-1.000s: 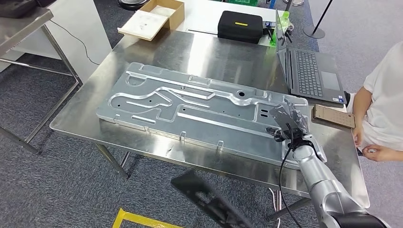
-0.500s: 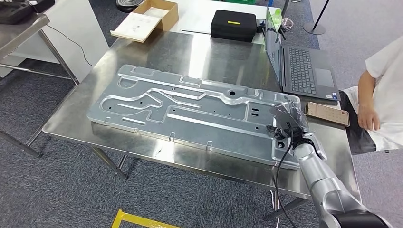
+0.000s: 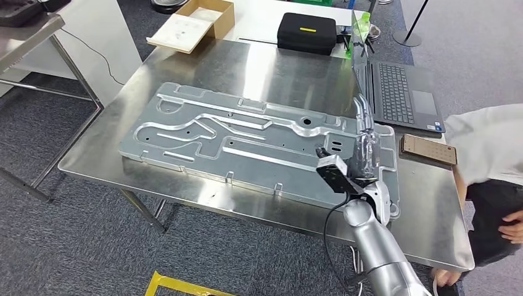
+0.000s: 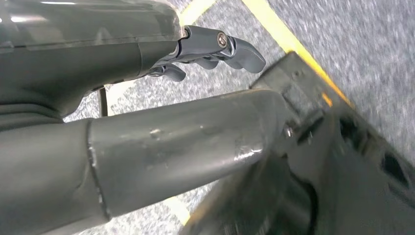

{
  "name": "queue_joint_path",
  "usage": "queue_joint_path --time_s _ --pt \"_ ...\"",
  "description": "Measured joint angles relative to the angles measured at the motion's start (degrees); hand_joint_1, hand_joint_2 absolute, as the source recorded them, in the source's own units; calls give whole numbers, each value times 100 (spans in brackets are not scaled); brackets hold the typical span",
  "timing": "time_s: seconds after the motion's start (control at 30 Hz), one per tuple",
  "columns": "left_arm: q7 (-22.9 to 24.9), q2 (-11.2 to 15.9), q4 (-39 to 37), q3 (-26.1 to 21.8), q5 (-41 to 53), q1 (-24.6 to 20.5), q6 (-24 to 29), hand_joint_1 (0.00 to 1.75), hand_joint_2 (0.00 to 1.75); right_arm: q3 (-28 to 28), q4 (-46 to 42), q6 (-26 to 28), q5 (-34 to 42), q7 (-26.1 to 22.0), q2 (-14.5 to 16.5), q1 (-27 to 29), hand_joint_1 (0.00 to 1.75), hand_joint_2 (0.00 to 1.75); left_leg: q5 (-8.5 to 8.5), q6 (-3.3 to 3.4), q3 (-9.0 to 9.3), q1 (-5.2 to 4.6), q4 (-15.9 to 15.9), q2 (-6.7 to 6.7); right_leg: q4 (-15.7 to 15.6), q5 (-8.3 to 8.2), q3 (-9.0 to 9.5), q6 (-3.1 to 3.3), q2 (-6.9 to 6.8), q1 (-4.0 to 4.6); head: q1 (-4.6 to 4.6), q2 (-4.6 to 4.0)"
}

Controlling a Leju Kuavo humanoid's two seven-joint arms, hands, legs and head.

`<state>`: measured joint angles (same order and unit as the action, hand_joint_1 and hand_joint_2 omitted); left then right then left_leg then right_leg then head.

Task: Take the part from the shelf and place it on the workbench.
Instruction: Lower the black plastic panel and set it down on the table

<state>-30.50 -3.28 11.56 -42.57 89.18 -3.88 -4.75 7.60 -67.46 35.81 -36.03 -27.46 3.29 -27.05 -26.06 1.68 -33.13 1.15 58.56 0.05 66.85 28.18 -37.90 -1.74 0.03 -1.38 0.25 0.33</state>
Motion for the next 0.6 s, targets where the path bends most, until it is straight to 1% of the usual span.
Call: queue_joint_path --time_s 0.03,0.07,0.1,0.13,0.2,0.23,0.27,0.3,0.33,0.37,0.4,0.43,0.47,0.5,0.53,0.57,0.6 --pt "7 -10 0 11 13 -17 2 0 0 109 -137 76 -117 3 70 1 0 175 -10 -34 7 -6 7 2 -349 -116 175 18 -3 9 -1 0" --pt "11 -17 0 21 25 -33 4 0 0 208 -248 127 -195 6 127 5 0 175 -13 -74 9 -11 6 4 -592 -173 294 43 -5 25 -2 0" --pt "14 -23 0 28 33 -45 5 0 0 293 -341 164 -249 11 179 12 0 175 -11 -117 8 -15 0 4 -703 -170 343 76 -4 48 -2 0" --pt "15 -32 0 37 38 -56 5 0 0 365 -419 186 -286 16 227 20 0 175 -5 -161 9 -15 -13 3 -727 -168 349 115 -2 72 -3 0" --pt "19 -49 0 62 52 -61 4 0 0 477 -557 221 -335 33 298 28 0 175 -36 -230 1 2 0 3 -776 -199 369 204 -1 66 -3 0" --pt "22 -55 0 75 57 -62 4 0 0 531 -623 230 -347 49 331 22 0 175 -122 -250 -47 10 118 2 -807 -218 383 254 -2 61 -4 0" --pt "27 -58 0 89 62 -64 4 0 0 589 -686 232 -346 75 362 17 0 175 -266 -259 -152 16 357 1 -833 -232 396 294 -3 57 -5 0" --pt "31 -59 0 99 64 -67 3 0 0 652 -737 226 -336 111 391 12 0 175 -445 -262 -305 16 701 0 -841 -235 399 321 -4 71 -6 0" --pt "33 -60 0 108 65 -70 3 0 0 718 -778 211 -323 152 414 10 0 131 -612 -265 -484 14 1082 -1 -838 -233 397 342 -3 86 -7 0" --pt "34 -61 0 115 65 -71 3 0 0 786 -806 190 -308 193 428 10 0 87 -710 -267 -634 12 1389 -1 -832 -229 396 351 -2 102 -7 0" --pt "34 -61 0 121 65 -70 3 0 0 847 -825 162 -294 230 436 8 0 44 -704 -266 -704 10 1522 -2 -824 -224 396 359 -2 116 -7 0" --pt "34 -61 0 130 65 -70 2 0 0 905 -843 133 -282 259 448 2 0 0 -592 -260 -672 10 1441 -1 -812 -217 397 362 0 127 -7 0" --pt "35 -61 0 141 65 -71 2 0 0 964 -860 106 -272 282 464 -13 0 0 -405 -249 -546 9 1170 -1 -796 -208 399 361 3 133 -7 0" --pt "36 -61 0 151 65 -74 1 0 0 1028 -875 83 -262 300 488 -38 0 0 -222 -232 -375 9 797 -1 -778 -198 396 355 8 135 -7 0" --pt "40 -61 0 161 65 -83 0 0 0 1099 -887 68 -253 315 514 -71 0 0 -100 -215 -210 -2 445 -3 -751 -184 384 338 16 147 -5 0" --pt "44 -61 0 172 65 -95 -2 0 0 1172 -898 54 -247 328 539 -103 0 0 -39 -195 -101 -13 208 -6 -734 -179 370 314 22 156 -5 0" --pt "48 -62 0 184 65 -105 -4 0 0 1239 -908 42 -242 339 563 -128 0 0 -35 -176 -51 -27 88 -11 -724 -178 355 289 26 163 -4 0"
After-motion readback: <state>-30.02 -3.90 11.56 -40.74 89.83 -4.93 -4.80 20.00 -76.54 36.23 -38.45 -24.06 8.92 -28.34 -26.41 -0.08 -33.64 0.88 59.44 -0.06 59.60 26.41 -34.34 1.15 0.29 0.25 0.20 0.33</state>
